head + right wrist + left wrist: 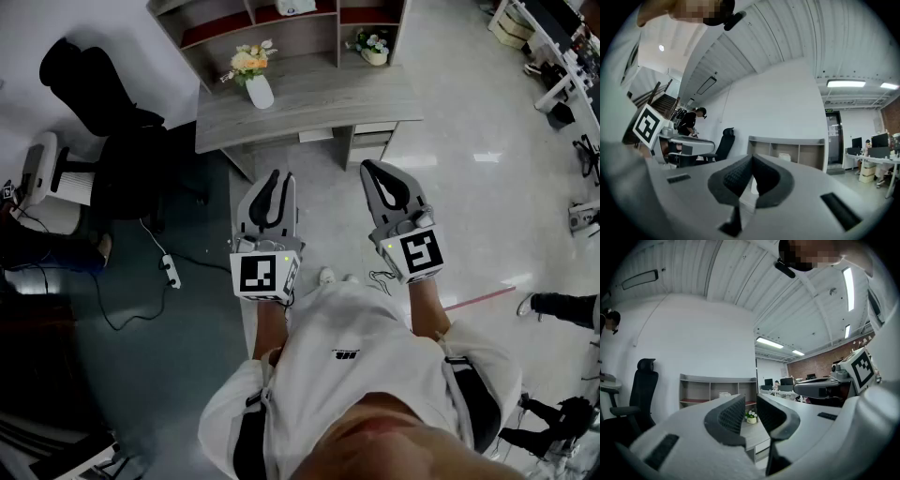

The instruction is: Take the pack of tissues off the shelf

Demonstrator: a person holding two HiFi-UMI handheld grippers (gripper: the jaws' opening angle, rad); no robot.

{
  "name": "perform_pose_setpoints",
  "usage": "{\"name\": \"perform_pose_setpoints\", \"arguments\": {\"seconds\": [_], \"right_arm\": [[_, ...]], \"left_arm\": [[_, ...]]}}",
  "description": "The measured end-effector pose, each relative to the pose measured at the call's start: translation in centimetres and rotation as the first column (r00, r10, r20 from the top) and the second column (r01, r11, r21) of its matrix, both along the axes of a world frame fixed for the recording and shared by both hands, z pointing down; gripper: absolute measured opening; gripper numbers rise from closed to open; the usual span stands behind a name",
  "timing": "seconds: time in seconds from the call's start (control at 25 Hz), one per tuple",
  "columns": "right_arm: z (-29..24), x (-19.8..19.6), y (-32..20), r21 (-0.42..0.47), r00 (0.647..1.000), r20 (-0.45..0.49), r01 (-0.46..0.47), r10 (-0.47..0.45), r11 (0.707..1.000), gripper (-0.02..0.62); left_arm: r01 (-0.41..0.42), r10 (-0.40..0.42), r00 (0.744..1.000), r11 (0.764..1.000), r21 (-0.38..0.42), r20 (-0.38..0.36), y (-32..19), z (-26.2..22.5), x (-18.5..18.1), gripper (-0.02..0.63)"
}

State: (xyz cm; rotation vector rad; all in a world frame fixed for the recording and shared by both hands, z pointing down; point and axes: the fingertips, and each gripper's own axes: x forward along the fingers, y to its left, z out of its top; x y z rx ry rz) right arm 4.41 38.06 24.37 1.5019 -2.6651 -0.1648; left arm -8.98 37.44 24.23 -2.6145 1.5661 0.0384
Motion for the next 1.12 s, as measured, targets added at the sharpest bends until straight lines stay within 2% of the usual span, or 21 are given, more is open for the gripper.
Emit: {"name": "perform_pose_setpoints", "arguments": {"seconds": [0.4,0.68,1.12], "right_arm": [[0.1,-3.2,-1.3,0.009,0.999,0.012,-0.032,0.032,0.999,0.025],[0.9,-3.7,-1.9,-0.004,0.997,-0.017,-0.073,0.073,0.997,0.025],[0.8,-4.4,-5.5,0.030,0.999,0.000,-0.047,0.047,0.998,0.025]], "left_arm": [[-0.032,0.032,0.999,0.999,-0.008,-0.004,-1.4,0.3,-2.7,0.089],[-0.046,0.046,0.999,0.999,-0.002,-0.012,-2.2,0.5,-3.9,0.089],[-0.037,0.037,0.999,0.999,0.005,-0.013,-5.7,0.5,-4.2,0.089]]}}
